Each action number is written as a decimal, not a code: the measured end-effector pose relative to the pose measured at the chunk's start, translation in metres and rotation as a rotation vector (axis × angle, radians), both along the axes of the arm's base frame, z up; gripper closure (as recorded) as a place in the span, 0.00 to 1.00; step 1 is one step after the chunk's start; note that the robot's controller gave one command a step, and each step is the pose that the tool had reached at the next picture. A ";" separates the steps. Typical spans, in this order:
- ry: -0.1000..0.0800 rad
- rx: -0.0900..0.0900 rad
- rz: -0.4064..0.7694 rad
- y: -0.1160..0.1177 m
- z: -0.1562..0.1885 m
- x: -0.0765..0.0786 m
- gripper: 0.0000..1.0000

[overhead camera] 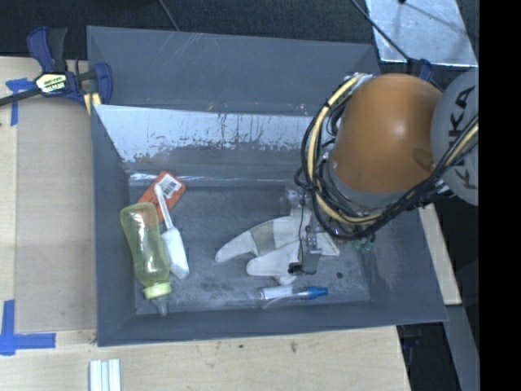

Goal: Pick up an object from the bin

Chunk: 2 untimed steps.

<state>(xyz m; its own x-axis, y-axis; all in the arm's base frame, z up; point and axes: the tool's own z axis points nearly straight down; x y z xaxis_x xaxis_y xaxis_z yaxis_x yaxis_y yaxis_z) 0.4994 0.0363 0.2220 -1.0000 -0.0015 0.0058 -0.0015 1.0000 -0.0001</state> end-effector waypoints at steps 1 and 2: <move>-0.009 0.001 -0.001 0.000 0.005 0.001 0.00; -0.017 0.001 0.004 0.003 -0.041 0.012 0.00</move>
Offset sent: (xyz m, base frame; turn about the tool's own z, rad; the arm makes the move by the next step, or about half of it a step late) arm 0.0229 0.0089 -0.1219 -0.0134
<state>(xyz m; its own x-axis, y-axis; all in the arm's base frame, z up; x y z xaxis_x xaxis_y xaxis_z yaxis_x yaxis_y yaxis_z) 0.5114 0.0395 0.1810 -0.9999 -0.0059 -0.0111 -0.0059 1.0000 0.0011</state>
